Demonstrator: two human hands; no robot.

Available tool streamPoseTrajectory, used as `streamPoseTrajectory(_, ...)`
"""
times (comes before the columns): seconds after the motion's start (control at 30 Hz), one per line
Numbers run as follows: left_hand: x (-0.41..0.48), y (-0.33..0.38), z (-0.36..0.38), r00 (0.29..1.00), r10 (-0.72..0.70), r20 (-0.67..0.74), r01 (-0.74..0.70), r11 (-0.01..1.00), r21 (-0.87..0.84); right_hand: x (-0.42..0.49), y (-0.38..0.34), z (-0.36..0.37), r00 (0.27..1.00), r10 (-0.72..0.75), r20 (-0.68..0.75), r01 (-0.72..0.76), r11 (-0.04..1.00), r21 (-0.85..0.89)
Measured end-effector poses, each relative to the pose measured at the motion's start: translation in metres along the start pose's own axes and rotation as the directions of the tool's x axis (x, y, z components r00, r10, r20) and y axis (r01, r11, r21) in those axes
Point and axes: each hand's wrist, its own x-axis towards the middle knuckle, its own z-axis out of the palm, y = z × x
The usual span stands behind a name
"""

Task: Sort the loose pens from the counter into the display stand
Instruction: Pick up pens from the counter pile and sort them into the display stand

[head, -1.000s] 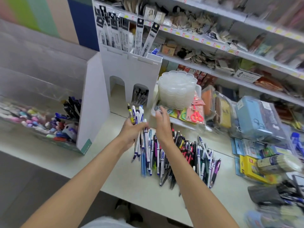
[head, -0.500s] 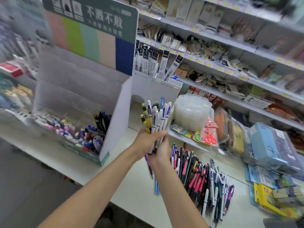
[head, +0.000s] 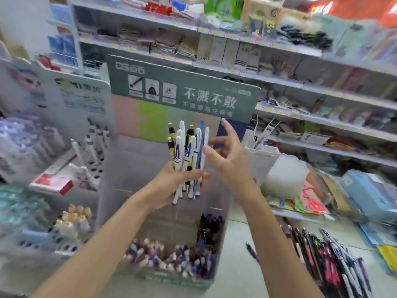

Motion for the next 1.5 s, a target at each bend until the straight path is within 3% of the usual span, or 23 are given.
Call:
streamPoseTrajectory(0.17, -0.013, 0.026, -0.069, 0.990, -0.089, 0.107, 0.079, 0.992, 0.099, 0.014, -0.023, 0.060, 0.992, -0.002, 0.125, 0.019, 0.990, -0.137)
streamPoseTrajectory(0.3, -0.016, 0.035, -0.099, 0.991, -0.097, 0.088, 0.087, 0.990, 0.111, 0.026, -0.024, 0.092, 0.990, -0.009, 0.143, 0.043, 0.970, -0.238)
streamPoseTrajectory(0.53, -0.025, 0.038, -0.131, 0.997, -0.070, -0.012, 0.071, 0.991, 0.112, 0.032, -0.027, 0.118, 0.995, -0.046, 0.094, 0.060, 0.987, -0.150)
streamPoseTrajectory(0.8, -0.034, 0.039, -0.144, 0.994, -0.007, -0.112, 0.013, 0.999, 0.045, 0.033, -0.029, 0.129, 0.997, 0.054, 0.052, -0.060, 0.989, 0.132)
streamPoseTrajectory(0.97, -0.039, 0.039, -0.160, 0.971, -0.032, -0.235, -0.013, 0.982, -0.187, 0.043, -0.031, 0.128, 0.991, 0.051, -0.123, -0.022, 0.974, 0.227)
streamPoseTrajectory(1.17, -0.055, 0.055, -0.177, 0.968, 0.082, -0.239, -0.121, 0.981, -0.151, 0.060, -0.043, 0.127, 0.980, -0.103, -0.172, 0.126, 0.984, 0.129)
streamPoseTrajectory(1.27, -0.061, 0.060, -0.196, 0.963, 0.081, -0.257, -0.127, 0.978, -0.168, 0.064, -0.040, 0.137, 0.951, -0.201, -0.235, 0.204, 0.979, -0.014)
streamPoseTrajectory(1.4, -0.070, 0.060, -0.212, 0.989, 0.060, -0.135, -0.084, 0.980, -0.180, 0.062, -0.020, 0.163, 0.914, -0.388, -0.114, 0.337, 0.886, -0.318)
streamPoseTrajectory(1.5, -0.076, 0.060, -0.205, 0.990, 0.064, -0.124, -0.080, 0.989, -0.126, 0.063, -0.006, 0.182, 0.942, -0.334, 0.004, 0.311, 0.873, -0.375)
